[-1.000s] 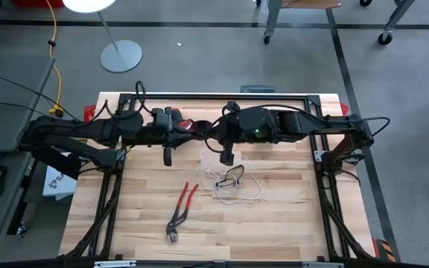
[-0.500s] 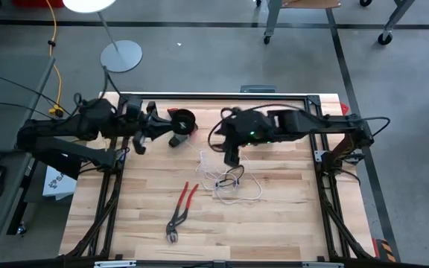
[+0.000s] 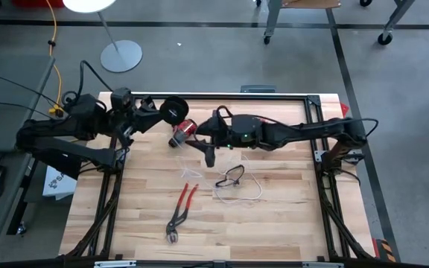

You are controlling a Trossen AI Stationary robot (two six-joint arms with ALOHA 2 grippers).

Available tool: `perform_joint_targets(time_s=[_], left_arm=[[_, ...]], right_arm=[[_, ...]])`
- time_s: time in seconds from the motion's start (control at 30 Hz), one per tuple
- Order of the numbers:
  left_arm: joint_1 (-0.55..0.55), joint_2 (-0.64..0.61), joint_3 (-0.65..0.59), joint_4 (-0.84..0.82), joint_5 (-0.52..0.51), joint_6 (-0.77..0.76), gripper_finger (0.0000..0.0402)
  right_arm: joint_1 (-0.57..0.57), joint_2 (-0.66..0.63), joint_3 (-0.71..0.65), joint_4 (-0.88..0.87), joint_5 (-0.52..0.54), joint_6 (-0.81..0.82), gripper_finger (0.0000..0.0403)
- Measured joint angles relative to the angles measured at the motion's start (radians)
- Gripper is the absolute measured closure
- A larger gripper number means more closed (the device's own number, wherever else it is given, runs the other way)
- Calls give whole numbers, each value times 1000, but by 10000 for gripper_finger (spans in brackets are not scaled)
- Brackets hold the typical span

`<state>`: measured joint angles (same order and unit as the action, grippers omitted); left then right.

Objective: Coil cords
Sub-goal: Coil the white wire onto the black spool

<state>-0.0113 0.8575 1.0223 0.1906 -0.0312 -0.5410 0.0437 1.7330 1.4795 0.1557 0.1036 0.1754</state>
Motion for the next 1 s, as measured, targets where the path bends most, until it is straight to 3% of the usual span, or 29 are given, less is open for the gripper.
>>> perform_joint_targets(time_s=[0.3, 0.77, 1.0], left_arm=[[0, 44, 1, 71, -8, -6, 401], [0, 106, 1, 179, -18, -5, 401], [0, 102, 1, 181, -27, -5, 401]], right_arm=[[2, 41, 15, 90, -4, 8, 227], [3, 52, 15, 79, 56, 8, 229], [5, 52, 15, 73, 60, 3, 291]])
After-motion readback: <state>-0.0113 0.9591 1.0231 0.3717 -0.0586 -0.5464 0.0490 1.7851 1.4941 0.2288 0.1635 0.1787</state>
